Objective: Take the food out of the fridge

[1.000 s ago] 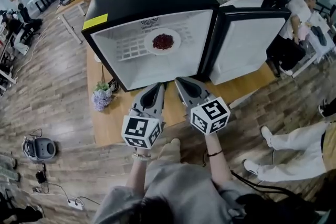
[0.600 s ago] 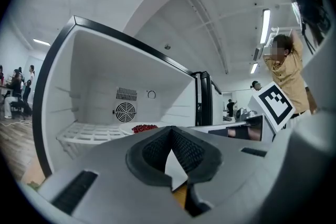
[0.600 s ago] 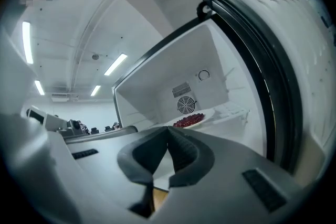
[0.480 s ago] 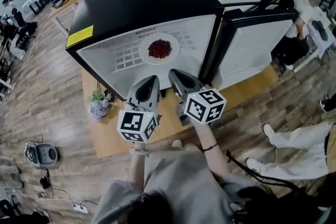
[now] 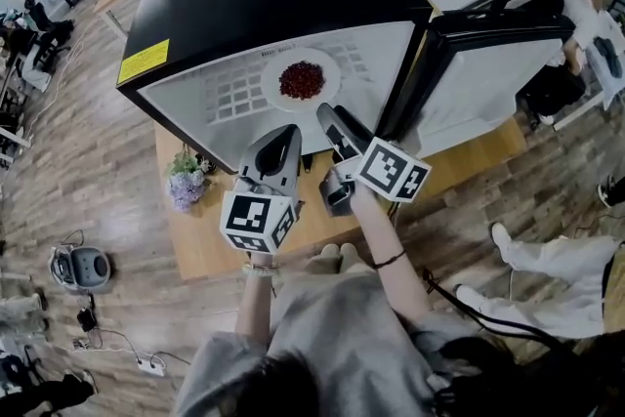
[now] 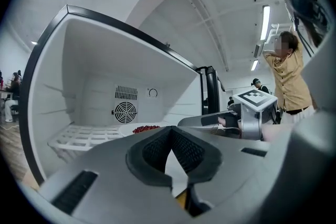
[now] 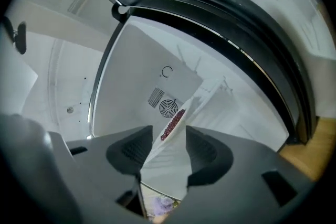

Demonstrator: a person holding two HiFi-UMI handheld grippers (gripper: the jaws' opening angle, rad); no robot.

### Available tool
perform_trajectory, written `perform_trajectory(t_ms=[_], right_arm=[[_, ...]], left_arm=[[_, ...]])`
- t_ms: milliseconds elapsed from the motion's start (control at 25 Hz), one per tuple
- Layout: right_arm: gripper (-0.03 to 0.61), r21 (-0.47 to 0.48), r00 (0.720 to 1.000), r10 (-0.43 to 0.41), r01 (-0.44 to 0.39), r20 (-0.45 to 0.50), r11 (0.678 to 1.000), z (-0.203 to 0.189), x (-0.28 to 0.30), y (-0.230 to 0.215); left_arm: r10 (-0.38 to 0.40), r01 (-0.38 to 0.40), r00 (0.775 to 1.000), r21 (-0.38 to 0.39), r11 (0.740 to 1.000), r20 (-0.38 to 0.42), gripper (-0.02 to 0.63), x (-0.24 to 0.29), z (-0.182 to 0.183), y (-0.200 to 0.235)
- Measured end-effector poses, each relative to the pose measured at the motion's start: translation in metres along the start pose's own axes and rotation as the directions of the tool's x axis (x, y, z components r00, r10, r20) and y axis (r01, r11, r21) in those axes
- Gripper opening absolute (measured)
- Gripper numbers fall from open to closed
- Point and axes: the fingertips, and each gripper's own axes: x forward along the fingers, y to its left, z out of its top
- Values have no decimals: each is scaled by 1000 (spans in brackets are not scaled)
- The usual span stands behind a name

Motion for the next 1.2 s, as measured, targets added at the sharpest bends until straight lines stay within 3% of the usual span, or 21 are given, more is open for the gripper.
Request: perform_trajectory(t_ms=[400,680,920,1040,1200], right_arm=[[207,266,999,9,3,-42,964,-8,28,-13],[87,302,998,40,-26,-41,953,-8,39,-8],[70,370,998,44,-26,-39,929,-8,41,-11],[26,403,998,38,-19,-40,915,-8,40,-13],[18,472,999,36,-17,-32,882,-14,35,-15]], left_arm=[[52,-53,999,-27,998,-14,8,-3,-9,5],[91,-92,996,-21,996,-5,8,-5,-6,18],[87,-87,996,-16,996,-2,8,-2,-6,17],[76,-76,997,-11,997,-1,8,0,-6,13],[69,-69,998,-6,998,3,8,0,-4,11]])
